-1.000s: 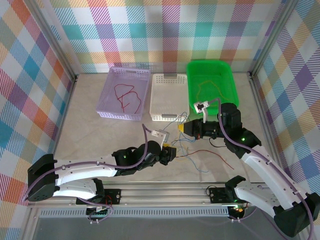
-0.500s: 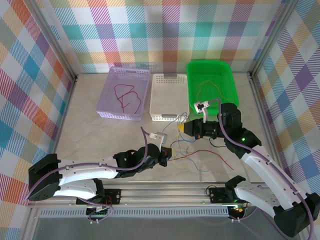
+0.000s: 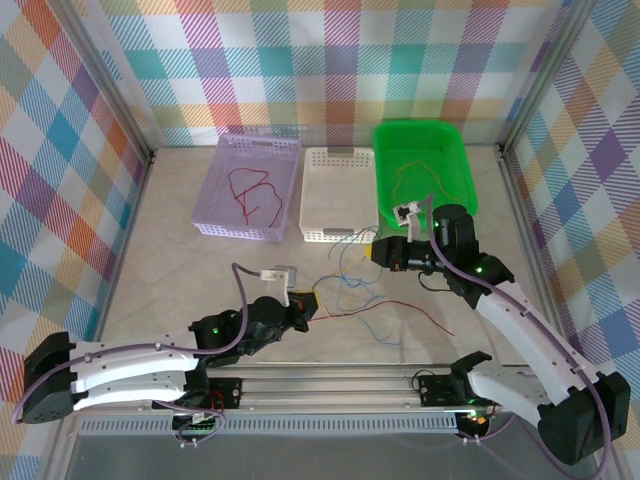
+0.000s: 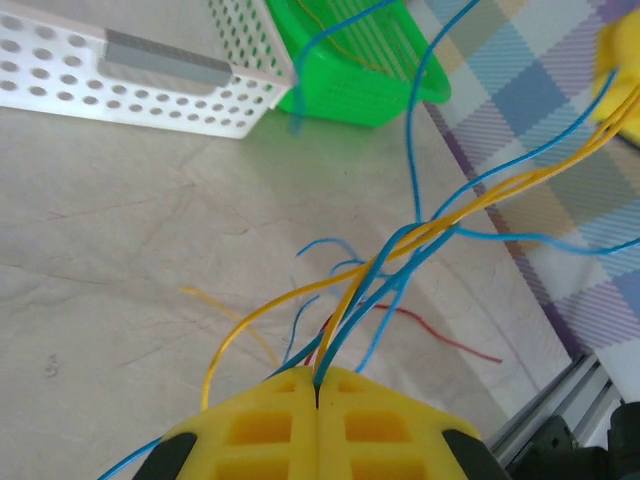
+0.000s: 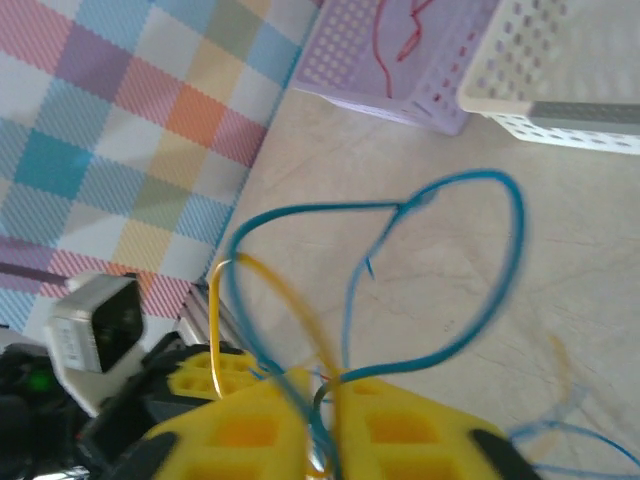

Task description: Untangle the cables

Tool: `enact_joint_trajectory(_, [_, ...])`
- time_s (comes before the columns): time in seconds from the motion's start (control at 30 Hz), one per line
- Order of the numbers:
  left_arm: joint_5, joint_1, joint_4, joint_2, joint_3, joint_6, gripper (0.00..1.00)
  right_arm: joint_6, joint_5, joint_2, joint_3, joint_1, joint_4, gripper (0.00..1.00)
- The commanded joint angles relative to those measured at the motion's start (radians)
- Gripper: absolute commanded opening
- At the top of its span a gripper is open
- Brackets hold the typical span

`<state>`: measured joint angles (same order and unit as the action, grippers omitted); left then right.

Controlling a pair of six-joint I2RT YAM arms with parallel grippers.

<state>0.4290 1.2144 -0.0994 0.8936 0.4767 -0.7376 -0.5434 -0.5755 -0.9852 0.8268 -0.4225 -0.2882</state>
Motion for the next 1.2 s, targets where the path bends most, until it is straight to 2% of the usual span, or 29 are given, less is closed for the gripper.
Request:
enact_joint_trajectory(0.0, [0.083,0.003,0.06,-0.077,-0.03,-0.051,0.0,-0.001,0.008,-0.003,-0.017,0.033,-0.008,0.24])
enact_joint_trajectory(0.23, [0.131,0.004,0.096,-0.179,-0.075,-0.103,0.0,-0.007,-0.044,0.062,-0.071,0.039,0.073,0.56])
enact_joint_trajectory(0.4, [0.117,0.003,0.089,-0.153,-0.054,-0.11,0.0,-0.047,-0.108,0.15,-0.143,0.032,0.206,0.61])
enact_joint_trajectory(0.47, [0.109,0.004,0.081,-0.136,-0.039,-0.111,0.0,-0.068,-0.146,0.143,-0.175,0.014,0.268,0.61])
enact_joint_trajectory(0.57, [0.091,0.003,0.06,-0.104,-0.013,-0.103,0.0,-0.076,-0.136,0.098,-0.205,-0.064,0.332,0.55])
enact_joint_trajectory(0.63, [0.077,0.003,0.049,-0.082,0.003,-0.097,0.0,-0.065,-0.089,0.071,-0.217,-0.136,0.363,0.5])
enact_joint_trajectory(0.73, [0.062,0.004,0.03,-0.059,0.017,-0.098,0.0,-0.069,-0.047,0.031,-0.228,-0.206,0.424,0.48])
enact_joint_trajectory(1.0, [0.052,0.003,-0.003,-0.055,0.022,-0.111,0.0,-0.064,0.017,-0.063,-0.253,-0.323,0.501,0.46])
enact_joint_trajectory(1.17, [0.039,0.004,-0.021,-0.047,0.027,-0.115,0.0,-0.07,0.056,-0.133,-0.273,-0.357,0.544,0.45])
